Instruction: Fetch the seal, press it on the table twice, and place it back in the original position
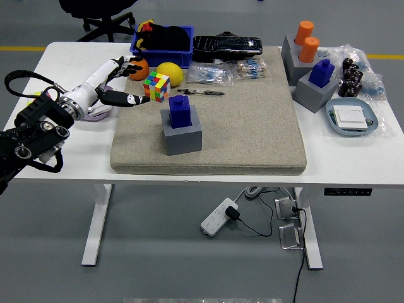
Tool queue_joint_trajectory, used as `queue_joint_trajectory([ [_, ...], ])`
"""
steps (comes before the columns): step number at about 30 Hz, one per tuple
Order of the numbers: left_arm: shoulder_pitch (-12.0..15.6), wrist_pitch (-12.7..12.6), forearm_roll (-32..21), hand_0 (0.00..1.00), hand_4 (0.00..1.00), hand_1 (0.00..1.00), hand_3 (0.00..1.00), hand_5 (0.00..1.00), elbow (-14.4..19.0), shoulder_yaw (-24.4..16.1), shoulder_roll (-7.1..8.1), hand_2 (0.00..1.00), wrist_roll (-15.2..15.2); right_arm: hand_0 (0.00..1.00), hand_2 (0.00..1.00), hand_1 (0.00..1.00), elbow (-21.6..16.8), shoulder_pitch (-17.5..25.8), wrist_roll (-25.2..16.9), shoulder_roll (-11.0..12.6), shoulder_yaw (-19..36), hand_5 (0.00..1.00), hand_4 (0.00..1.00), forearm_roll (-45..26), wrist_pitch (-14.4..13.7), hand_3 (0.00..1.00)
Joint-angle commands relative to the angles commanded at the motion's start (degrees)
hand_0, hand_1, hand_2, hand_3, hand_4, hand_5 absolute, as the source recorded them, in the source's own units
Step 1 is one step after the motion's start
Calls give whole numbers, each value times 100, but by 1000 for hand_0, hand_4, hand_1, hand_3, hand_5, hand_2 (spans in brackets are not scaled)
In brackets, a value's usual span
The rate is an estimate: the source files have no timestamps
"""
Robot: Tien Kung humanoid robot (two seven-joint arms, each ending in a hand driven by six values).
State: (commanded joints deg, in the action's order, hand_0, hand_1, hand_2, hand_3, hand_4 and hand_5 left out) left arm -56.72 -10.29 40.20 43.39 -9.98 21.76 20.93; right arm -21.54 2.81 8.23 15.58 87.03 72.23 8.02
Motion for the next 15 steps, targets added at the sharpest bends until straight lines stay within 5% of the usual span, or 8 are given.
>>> queue_joint_trajectory([
  [15,3,11,9,845,994,838,915,37,8,115,-321,836,-103,836,699,731,2,-14,0,-9,-32,516,748,-14,5,713],
])
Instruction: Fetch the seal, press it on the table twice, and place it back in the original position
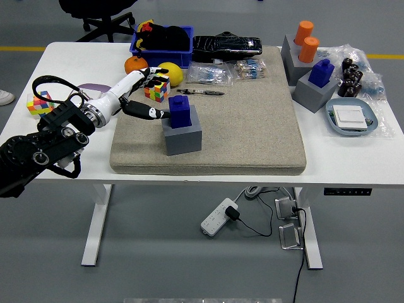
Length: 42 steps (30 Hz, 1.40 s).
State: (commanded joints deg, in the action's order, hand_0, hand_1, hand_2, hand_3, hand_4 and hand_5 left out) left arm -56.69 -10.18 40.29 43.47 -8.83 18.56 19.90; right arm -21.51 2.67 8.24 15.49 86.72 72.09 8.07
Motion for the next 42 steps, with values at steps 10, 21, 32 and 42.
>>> queue_joint_trajectory([
  [10,61,-19,-75,842,981,832,905,2,-137,-28,-292,821,-36,836,699,731,-3,-31,-2,9,-32,515,747,-11,-5,712],
  [21,125,-39,-209,837,970,823,899,2,-298,-42,-510,814,-44,835,700,731,8,-51,3,38,-94,516,747,-18,0,712],
  [32,202,1,-441,781,943,787,873,2,-445,-77,-671,777,-21,836,700,731,8,-63,4,54,-172,516,747,-35,2,712],
  [42,277,84,-628,743,897,740,775,2,-498,-79,-780,708,-8,835,699,731,8,-50,6,62,-208,515,747,-45,4,712],
])
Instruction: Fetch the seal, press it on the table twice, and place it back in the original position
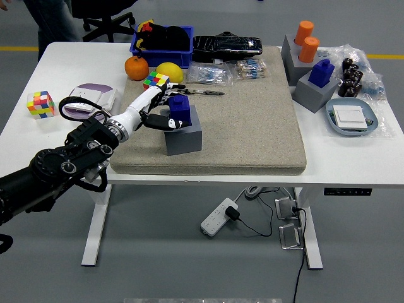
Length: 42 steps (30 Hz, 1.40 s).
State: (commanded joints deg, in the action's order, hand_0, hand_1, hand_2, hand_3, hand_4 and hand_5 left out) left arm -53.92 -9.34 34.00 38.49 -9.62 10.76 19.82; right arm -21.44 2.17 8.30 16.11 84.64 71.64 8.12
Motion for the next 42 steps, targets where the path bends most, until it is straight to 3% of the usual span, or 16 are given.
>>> queue_joint_trajectory([
  [15,47,-37,130,721,837,701,738,2,-113,-67,-111,659,-96,836,699,732,-2,-4,2,-4,-6,514,747,1,1,712],
  [16,49,-38,146,700,787,669,673,2,-129,-71,-121,610,-114,835,699,731,-4,-4,1,-3,-6,514,747,-3,0,712],
  [21,58,-53,155,700,787,669,673,2,-179,-77,-161,610,-154,835,699,731,-7,-9,0,-6,-11,514,747,-6,-1,712],
  [22,57,-62,151,686,757,631,635,2,-183,-77,-168,572,-158,835,700,731,-7,-9,0,-8,-11,514,747,-7,-2,712],
  [42,23,-37,30,667,736,572,593,2,-151,-152,-168,546,-267,836,699,730,-2,-3,-2,-28,15,514,747,-8,-7,712],
])
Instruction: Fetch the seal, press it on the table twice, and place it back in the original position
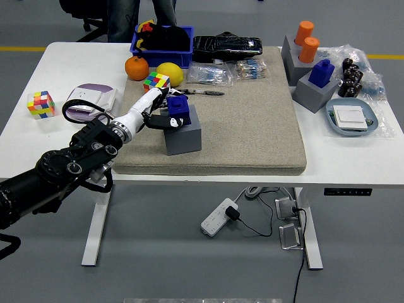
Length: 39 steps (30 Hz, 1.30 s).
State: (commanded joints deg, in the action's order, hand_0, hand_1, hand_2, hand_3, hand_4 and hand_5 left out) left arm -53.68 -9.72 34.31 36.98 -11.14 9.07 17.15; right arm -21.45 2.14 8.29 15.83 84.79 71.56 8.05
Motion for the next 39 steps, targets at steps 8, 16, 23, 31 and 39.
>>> queue_joint_trajectory([
  [8,-61,1,24,663,734,565,592,2,88,-118,62,545,-63,835,699,731,4,6,-3,-7,9,514,747,0,-4,712],
  [16,-186,132,119,636,737,543,588,2,330,-230,246,541,-235,836,699,730,6,11,-3,-13,42,514,747,7,-5,712],
  [23,-197,222,308,630,742,540,586,2,657,-469,602,539,-344,836,700,731,7,26,-3,-17,64,514,747,19,-6,713],
  [31,-94,191,330,630,743,539,586,2,332,-696,982,538,-329,835,700,731,2,42,-4,-23,79,514,747,23,-7,711],
  [39,79,194,187,630,744,538,586,2,-136,-550,1054,539,-305,835,699,731,2,42,-7,-45,91,514,747,16,-5,712],
])
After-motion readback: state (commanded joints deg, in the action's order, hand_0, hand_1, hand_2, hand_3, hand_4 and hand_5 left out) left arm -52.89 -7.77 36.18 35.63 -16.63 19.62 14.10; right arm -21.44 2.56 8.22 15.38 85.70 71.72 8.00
